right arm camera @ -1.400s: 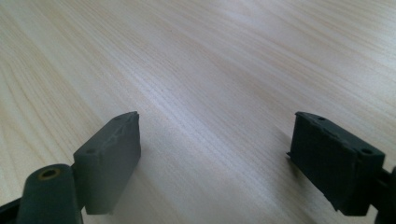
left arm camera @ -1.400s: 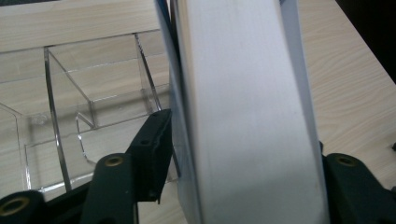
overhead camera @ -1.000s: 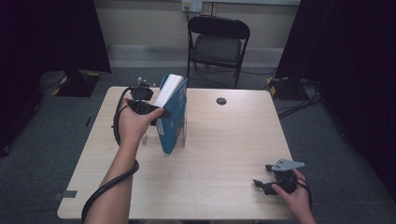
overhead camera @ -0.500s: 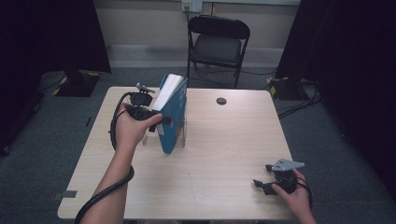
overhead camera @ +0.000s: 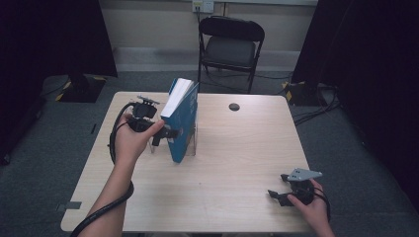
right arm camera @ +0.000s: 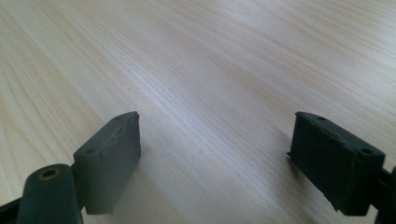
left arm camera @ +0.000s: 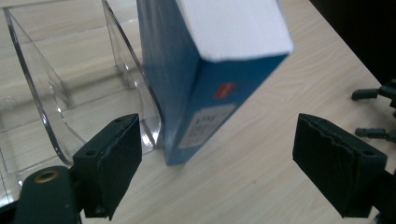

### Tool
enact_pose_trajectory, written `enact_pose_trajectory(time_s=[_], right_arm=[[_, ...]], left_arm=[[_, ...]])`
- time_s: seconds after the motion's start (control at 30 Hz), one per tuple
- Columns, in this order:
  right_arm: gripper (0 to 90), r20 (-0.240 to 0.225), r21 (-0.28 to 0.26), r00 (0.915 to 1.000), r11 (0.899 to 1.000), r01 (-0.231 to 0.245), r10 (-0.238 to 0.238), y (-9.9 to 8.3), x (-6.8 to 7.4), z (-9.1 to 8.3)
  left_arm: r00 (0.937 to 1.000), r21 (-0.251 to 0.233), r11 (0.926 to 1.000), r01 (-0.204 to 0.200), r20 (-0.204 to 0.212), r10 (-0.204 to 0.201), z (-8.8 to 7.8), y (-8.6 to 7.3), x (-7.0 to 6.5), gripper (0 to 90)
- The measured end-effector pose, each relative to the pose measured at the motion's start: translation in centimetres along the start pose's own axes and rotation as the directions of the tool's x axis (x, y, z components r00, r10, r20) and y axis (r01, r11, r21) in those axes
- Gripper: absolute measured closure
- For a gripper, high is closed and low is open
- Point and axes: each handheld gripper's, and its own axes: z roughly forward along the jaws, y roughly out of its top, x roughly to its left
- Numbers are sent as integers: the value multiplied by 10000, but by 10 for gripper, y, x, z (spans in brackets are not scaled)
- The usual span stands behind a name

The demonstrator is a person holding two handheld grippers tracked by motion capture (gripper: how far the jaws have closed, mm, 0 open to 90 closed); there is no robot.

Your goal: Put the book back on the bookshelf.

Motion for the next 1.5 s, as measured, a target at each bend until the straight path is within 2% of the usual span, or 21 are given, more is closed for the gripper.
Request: enact_pose_trajectory(time_s=[0.07,0.33,0.63,0.67,0.73,0.93,1.07,1.27,1.5], right_arm=[[158,-1,-1,10000,10000,-2,2,0,0,0],[158,-4,0,10000,10000,-6,6,0,0,0],[158,25,10,10000,10000,-3,3,0,0,0],[158,8,-4,10000,10000,-11,11,0,0,0],[158,7,5,10000,10000,-9,9,0,0,0],[158,12,31,10000,10000,-6,6,0,0,-1],[158,12,31,10000,10000,-2,2,0,0,0],[158,16,23,10000,10000,14,-14,0,0,0],[158,12,24,10000,10000,16,-16,0,0,0]], left_arm=[[9994,-17,10000,16,334,-15,-3,-3,2,154],[9988,181,9995,-242,425,235,-7,-13,4,155],[9984,255,9994,-217,533,203,-8,-24,6,156],[9986,254,9993,-274,450,262,-8,-26,7,157],[9979,290,9991,-300,590,282,-7,-28,8,156],[9967,302,9994,-169,793,145,-6,-37,12,157],[9977,151,9997,-215,641,205,-5,-44,14,157],[9977,391,9992,-103,678,76,-3,-53,21,158],[9970,364,9993,46,771,-74,0,-66,27,157]])
